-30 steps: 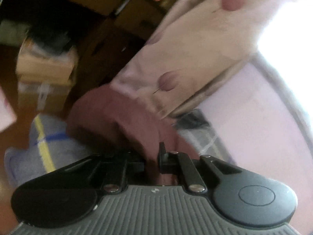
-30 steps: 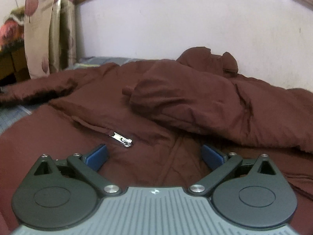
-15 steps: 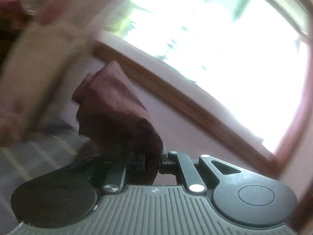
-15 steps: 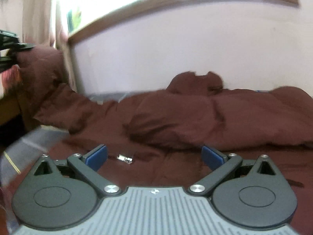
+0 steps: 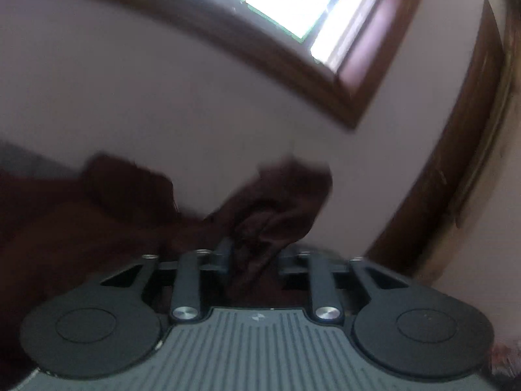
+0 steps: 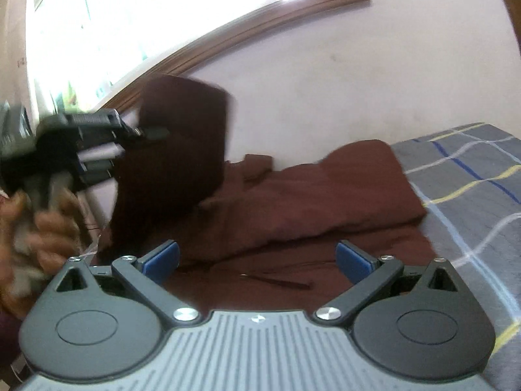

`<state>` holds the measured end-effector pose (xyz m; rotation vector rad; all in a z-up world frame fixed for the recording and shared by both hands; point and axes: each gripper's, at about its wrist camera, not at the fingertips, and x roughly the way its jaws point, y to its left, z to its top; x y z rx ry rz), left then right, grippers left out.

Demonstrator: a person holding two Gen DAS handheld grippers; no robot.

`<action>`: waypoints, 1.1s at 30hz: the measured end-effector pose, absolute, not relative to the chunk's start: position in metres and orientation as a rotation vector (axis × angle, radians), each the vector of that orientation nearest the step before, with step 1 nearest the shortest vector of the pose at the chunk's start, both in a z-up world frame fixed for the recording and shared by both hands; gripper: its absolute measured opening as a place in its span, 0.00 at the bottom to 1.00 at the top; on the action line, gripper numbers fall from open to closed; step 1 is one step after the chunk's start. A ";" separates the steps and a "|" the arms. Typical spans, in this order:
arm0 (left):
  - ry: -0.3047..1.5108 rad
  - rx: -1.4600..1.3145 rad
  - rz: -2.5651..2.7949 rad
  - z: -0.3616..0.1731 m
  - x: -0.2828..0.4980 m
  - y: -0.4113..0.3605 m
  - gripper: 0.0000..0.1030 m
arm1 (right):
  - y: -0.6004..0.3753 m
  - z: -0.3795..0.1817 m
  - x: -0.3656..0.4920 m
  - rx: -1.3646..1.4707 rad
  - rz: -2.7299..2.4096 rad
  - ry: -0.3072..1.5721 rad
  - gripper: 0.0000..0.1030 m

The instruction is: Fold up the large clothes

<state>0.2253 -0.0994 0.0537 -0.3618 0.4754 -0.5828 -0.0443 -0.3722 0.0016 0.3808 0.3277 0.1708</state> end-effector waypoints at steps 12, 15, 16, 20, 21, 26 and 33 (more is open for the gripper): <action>0.360 -0.223 -0.417 0.064 0.195 -0.034 0.98 | -0.375 0.033 -0.002 0.365 0.181 0.298 1.00; 0.384 -0.225 -0.329 0.056 0.206 -0.013 0.98 | -0.374 0.035 0.046 0.304 0.153 0.366 1.00; 0.394 -0.237 -0.296 0.053 0.208 0.000 0.98 | -0.373 0.033 0.069 0.285 0.148 0.434 0.97; 0.437 -0.265 -0.190 0.042 0.223 0.025 0.98 | -0.363 0.012 0.129 0.298 0.191 0.645 0.12; 0.440 -0.283 -0.184 0.042 0.225 0.033 0.98 | -0.359 0.017 0.130 0.263 0.205 0.627 0.09; 0.414 -0.280 -0.174 0.045 0.233 0.038 0.99 | -0.373 0.071 0.115 0.157 0.179 0.435 0.08; 0.465 -0.232 -0.115 0.021 0.262 0.027 0.99 | -0.373 0.020 0.143 0.080 0.129 0.570 0.08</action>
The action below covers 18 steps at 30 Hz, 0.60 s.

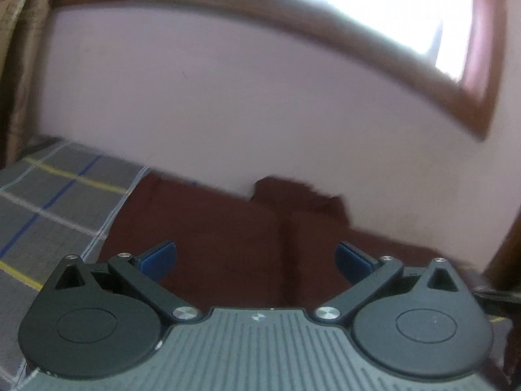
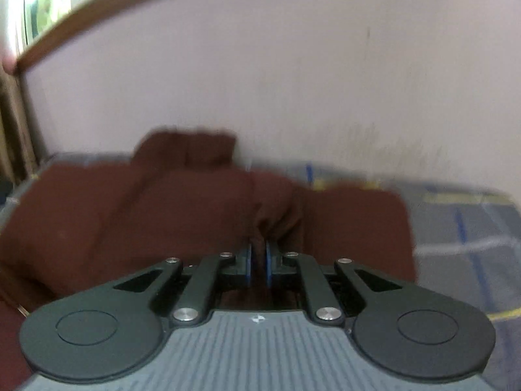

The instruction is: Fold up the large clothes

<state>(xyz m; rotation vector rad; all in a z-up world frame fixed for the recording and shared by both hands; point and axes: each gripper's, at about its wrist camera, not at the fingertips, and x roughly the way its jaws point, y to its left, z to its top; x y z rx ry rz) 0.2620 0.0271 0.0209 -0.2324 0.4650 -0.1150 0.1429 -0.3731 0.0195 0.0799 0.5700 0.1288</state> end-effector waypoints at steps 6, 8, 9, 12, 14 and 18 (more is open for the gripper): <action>0.575 -0.314 -0.030 -0.011 0.289 0.051 0.93 | -0.384 -0.016 0.149 0.163 0.128 0.556 0.09; 0.566 -0.297 -0.003 -0.016 0.292 0.055 0.95 | -0.388 -0.019 0.153 0.142 0.128 0.561 0.09; 0.571 -0.274 0.007 -0.019 0.294 0.054 0.97 | -0.386 -0.023 0.154 0.133 0.122 0.565 0.09; 0.604 -0.252 0.009 -0.034 0.303 0.052 1.00 | -0.380 -0.037 0.152 0.123 0.107 0.536 0.09; 0.596 -0.222 0.022 -0.037 0.302 0.048 1.00 | -0.376 -0.039 0.153 0.103 0.098 0.531 0.09; 0.590 -0.205 0.031 -0.042 0.303 0.045 1.00 | -0.385 -0.039 0.149 0.153 0.113 0.525 0.10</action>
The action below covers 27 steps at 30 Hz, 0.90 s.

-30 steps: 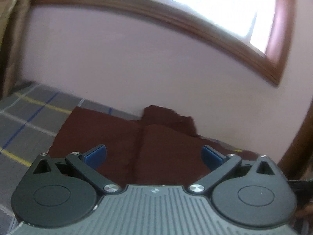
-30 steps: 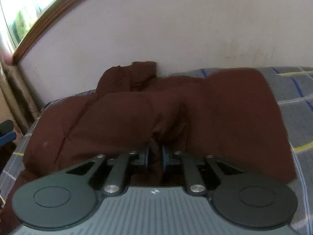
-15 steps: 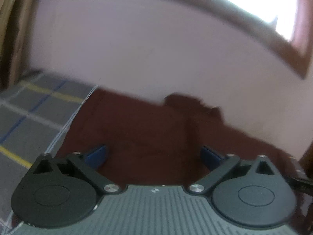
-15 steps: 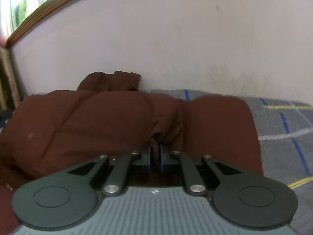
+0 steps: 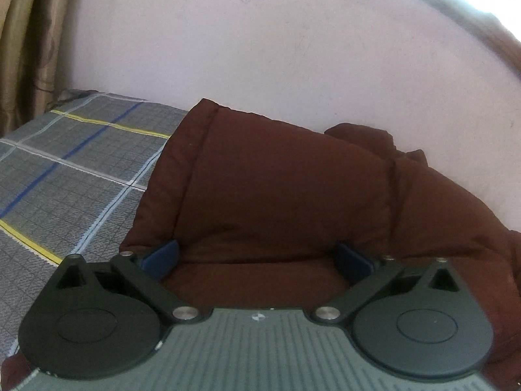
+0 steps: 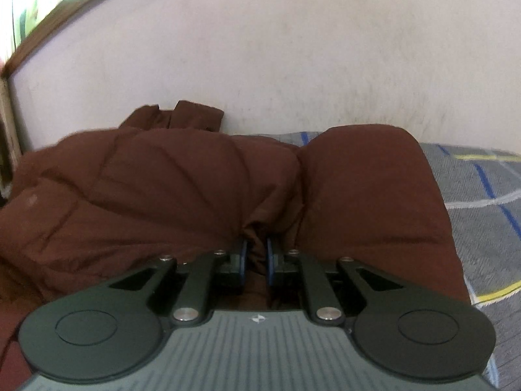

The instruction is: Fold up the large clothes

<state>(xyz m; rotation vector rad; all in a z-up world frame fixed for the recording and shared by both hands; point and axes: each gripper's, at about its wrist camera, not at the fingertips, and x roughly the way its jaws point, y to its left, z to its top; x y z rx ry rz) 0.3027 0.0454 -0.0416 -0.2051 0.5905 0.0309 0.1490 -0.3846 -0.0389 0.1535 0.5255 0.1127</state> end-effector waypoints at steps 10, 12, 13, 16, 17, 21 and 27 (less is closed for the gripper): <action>0.592 -0.176 0.063 -0.043 0.303 0.043 1.00 | -0.387 0.034 0.106 0.187 0.030 0.288 0.15; 0.593 -0.171 0.066 -0.043 0.303 0.043 1.00 | -0.373 0.063 0.104 0.155 0.065 0.231 0.16; 0.593 -0.169 0.068 -0.043 0.303 0.042 1.00 | -0.363 0.073 0.109 0.137 0.081 0.232 0.16; 0.596 -0.157 0.075 -0.044 0.303 0.041 1.00 | -0.328 0.084 0.142 0.085 0.129 0.276 0.16; 0.597 -0.152 0.077 -0.044 0.304 0.040 1.00 | -0.317 0.082 0.154 0.055 0.138 0.296 0.16; 0.600 -0.139 0.085 -0.045 0.305 0.039 1.00 | -0.289 0.052 0.206 -0.036 0.151 0.399 0.16; 0.599 -0.127 0.086 -0.045 0.305 0.038 1.00 | -0.301 0.005 0.231 -0.079 0.074 0.496 0.15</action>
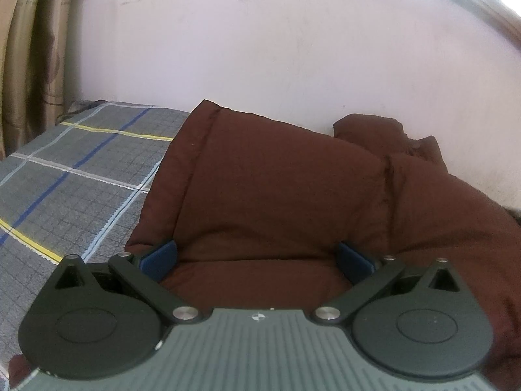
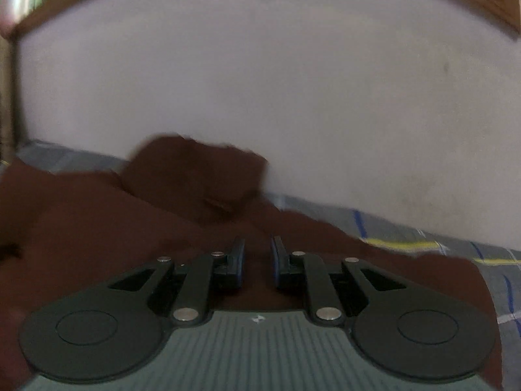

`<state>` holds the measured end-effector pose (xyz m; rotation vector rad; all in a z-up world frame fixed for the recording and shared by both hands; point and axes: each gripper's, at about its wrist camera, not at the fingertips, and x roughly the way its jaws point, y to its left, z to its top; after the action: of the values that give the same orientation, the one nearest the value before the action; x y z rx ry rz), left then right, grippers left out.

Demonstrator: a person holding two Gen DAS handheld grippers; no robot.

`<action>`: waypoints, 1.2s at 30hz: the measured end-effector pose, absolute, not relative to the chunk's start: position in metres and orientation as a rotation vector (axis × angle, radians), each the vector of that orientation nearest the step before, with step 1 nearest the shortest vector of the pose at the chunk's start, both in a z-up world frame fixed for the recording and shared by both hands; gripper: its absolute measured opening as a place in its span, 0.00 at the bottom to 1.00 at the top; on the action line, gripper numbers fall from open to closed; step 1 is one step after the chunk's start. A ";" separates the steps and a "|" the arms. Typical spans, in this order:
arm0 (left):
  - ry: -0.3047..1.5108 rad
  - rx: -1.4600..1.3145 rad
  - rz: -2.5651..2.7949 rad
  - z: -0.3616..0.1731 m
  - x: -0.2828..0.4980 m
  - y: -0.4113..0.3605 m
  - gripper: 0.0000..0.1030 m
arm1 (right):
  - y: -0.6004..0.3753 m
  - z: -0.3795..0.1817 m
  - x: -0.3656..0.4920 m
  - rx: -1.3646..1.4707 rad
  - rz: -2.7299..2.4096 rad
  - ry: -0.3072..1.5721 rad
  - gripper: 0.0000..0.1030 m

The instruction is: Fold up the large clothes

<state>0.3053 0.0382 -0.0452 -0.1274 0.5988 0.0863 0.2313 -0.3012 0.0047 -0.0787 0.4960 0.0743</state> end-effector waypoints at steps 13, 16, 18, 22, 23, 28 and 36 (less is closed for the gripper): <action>0.590 -0.101 0.072 -0.045 0.302 0.040 1.00 | -0.319 -0.029 0.239 0.002 0.067 0.555 0.13; 0.590 -0.101 0.073 -0.045 0.302 0.040 1.00 | -0.320 -0.029 0.240 0.014 0.066 0.542 0.13; 0.591 -0.101 0.072 -0.045 0.302 0.040 1.00 | -0.320 -0.029 0.240 0.025 0.070 0.533 0.13; 0.591 -0.101 0.073 -0.045 0.302 0.040 1.00 | -0.326 -0.028 0.238 0.060 0.086 0.521 0.14; 0.591 -0.100 0.072 -0.045 0.301 0.040 1.00 | -0.325 -0.027 0.236 0.056 0.084 0.515 0.14; 0.592 -0.100 0.074 -0.046 0.301 0.041 1.00 | -0.317 -0.026 0.232 -0.002 0.060 0.484 0.17; 0.593 -0.095 0.077 -0.047 0.301 0.043 1.00 | -0.320 -0.022 0.217 0.004 0.033 0.379 1.00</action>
<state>0.3008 0.0430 -0.0467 -0.0947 0.5927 0.0769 0.2171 -0.3204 -0.0218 0.0038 0.3793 0.0334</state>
